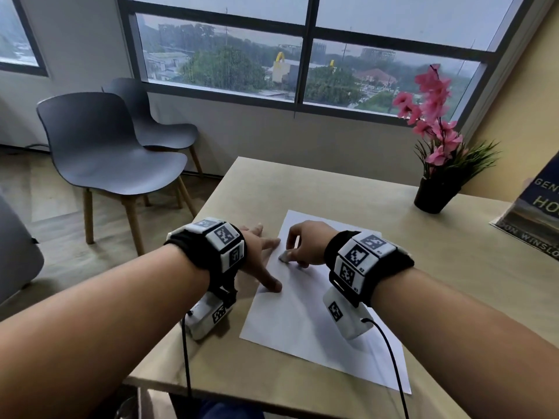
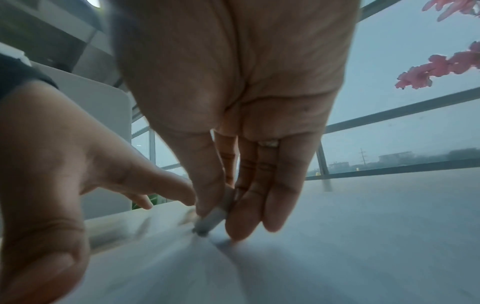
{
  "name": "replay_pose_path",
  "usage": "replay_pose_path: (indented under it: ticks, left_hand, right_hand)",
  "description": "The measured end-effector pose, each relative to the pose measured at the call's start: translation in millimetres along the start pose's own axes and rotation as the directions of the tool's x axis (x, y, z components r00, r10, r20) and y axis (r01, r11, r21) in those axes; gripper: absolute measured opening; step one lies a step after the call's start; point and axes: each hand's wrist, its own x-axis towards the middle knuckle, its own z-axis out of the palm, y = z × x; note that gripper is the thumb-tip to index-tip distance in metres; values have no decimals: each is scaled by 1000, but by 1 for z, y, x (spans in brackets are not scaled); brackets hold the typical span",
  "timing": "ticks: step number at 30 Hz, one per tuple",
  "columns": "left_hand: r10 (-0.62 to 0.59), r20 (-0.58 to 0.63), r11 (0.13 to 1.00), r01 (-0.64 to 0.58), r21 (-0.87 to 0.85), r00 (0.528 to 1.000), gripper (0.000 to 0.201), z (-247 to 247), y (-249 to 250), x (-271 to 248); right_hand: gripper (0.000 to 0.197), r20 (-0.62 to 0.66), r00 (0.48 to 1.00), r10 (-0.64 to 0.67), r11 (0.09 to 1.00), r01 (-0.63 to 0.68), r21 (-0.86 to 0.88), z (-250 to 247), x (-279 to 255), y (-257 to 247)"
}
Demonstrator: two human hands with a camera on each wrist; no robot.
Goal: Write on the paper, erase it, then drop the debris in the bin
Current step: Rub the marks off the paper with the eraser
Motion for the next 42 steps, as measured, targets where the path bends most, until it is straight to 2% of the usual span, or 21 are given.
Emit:
replay_pose_path:
  ticks: [4,7,11,13,17,18,22,28,33,39,42]
  left_hand:
    - [-3,14,1000,3,-9,1000,114,2,-1,3]
    - [8,9,1000,-8,-14,1000,114,1,-1,5]
    - [7,4,1000,-7,-19,1000,113,1,0,3]
    - [10,1,1000,-10,-21,1000,111,1,0,2]
    - [19,-8,999,-19,-26,1000,110,-1,3,-2]
    - [16,-3,1000,-16,-25,1000,111,-2,3,-3]
    - [0,11,1000,0,-22,1000,110,-4,5,-4]
    - [1,7,999,0,-41,1000,113,-3,4,-5]
    - [-10,14,999,10,-33,1000,111,-5,6,-5]
    - [-7,17,999,8,-47,1000,111,-5,5,-5]
    - [-7,10,999,7,-37,1000,110,-5,5,-6]
  right_hand:
    - [15,40,996,-76,997,75,19,3,-1,1]
    - [19,109,988,-107,993,102,51,3,-1,2]
    - [24,35,998,-50,999,50,-1,-2,11,2]
    - [21,42,996,-76,997,77,-29,-1,9,0]
    - [23,182,970,-161,987,161,11,3,-5,1]
    - [25,189,970,-151,988,151,15,2,-4,3]
    - [27,80,995,-65,998,66,-8,-5,4,11]
    - [21,263,952,-155,988,150,39,-3,-15,8]
    - [26,142,986,-88,994,97,-58,-9,-5,13]
    - [27,316,937,-149,987,159,-7,-6,-20,13]
    - [26,244,962,-122,989,138,-53,-10,-11,15]
